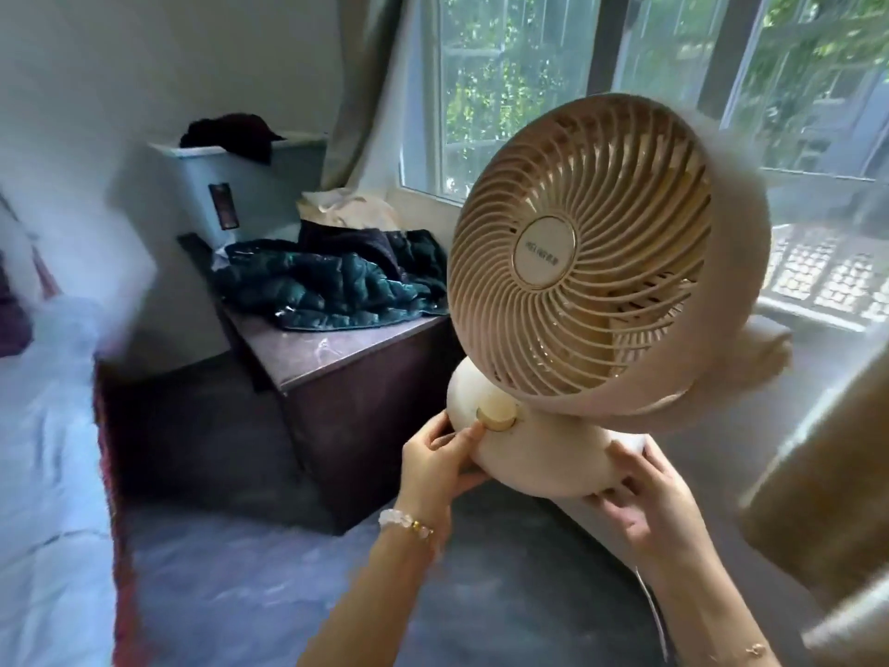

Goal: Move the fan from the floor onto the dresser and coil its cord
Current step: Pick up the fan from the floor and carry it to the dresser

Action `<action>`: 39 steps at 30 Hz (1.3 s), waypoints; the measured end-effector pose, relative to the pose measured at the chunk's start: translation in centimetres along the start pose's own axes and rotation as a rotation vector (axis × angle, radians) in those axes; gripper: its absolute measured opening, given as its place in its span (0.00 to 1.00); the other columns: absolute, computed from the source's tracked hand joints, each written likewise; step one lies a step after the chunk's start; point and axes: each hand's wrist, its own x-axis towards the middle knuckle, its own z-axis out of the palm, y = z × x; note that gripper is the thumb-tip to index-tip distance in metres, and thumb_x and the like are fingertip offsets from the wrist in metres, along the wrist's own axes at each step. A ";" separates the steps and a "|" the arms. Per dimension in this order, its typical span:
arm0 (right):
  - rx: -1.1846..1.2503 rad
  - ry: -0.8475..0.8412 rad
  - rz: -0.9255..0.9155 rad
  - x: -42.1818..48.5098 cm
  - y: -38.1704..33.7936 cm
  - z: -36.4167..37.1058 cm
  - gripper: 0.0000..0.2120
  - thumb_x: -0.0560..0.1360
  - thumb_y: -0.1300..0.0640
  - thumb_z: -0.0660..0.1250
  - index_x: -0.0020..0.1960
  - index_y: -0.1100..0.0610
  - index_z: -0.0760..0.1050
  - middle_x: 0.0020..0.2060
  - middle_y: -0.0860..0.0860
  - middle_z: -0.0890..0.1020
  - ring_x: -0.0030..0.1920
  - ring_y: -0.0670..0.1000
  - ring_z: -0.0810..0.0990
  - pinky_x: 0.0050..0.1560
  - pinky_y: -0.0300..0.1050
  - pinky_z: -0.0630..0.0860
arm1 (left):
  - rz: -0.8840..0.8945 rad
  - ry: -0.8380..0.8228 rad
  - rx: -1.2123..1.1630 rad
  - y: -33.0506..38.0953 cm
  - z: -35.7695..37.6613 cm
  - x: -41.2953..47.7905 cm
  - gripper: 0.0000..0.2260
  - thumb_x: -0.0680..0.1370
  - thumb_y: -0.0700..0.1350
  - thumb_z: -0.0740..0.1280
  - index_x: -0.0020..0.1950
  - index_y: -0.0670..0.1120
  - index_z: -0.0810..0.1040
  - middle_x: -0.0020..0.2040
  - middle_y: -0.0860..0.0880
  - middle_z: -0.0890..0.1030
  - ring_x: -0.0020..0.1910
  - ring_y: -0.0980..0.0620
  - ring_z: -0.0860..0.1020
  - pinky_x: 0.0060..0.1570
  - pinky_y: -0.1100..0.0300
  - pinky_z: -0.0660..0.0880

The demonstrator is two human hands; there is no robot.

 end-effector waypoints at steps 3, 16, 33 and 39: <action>-0.002 -0.064 0.037 5.2 1.6 5.7 0.17 0.75 0.60 0.63 0.64 0.57 0.72 0.55 0.56 0.80 0.48 0.53 0.82 0.45 0.55 0.83 | 0.010 0.085 -0.017 2.4 -4.1 4.3 0.13 0.72 0.44 0.70 0.56 0.43 0.78 0.51 0.41 0.84 0.50 0.42 0.83 0.43 0.50 0.82; -0.075 -0.264 0.274 24.3 11.7 24.2 0.18 0.75 0.62 0.63 0.64 0.53 0.74 0.55 0.56 0.82 0.49 0.55 0.82 0.46 0.53 0.80 | -0.025 0.451 -0.128 6.7 -19.9 21.7 0.14 0.70 0.42 0.72 0.54 0.42 0.76 0.54 0.39 0.81 0.50 0.41 0.81 0.40 0.48 0.81; -0.122 -0.254 0.529 46.5 25.7 39.5 0.16 0.76 0.60 0.62 0.61 0.46 0.75 0.51 0.50 0.86 0.49 0.53 0.85 0.42 0.49 0.81 | -0.232 0.602 -0.212 8.7 -35.8 46.4 0.25 0.72 0.37 0.70 0.68 0.39 0.68 0.61 0.36 0.77 0.56 0.40 0.78 0.51 0.44 0.78; -0.184 -0.138 0.552 47.6 30.3 42.7 0.15 0.75 0.60 0.64 0.55 0.41 0.76 0.40 0.43 0.87 0.45 0.50 0.85 0.56 0.57 0.77 | -0.428 0.510 -0.226 7.8 -42.1 50.1 0.23 0.73 0.37 0.69 0.66 0.40 0.70 0.61 0.36 0.76 0.58 0.38 0.76 0.49 0.45 0.78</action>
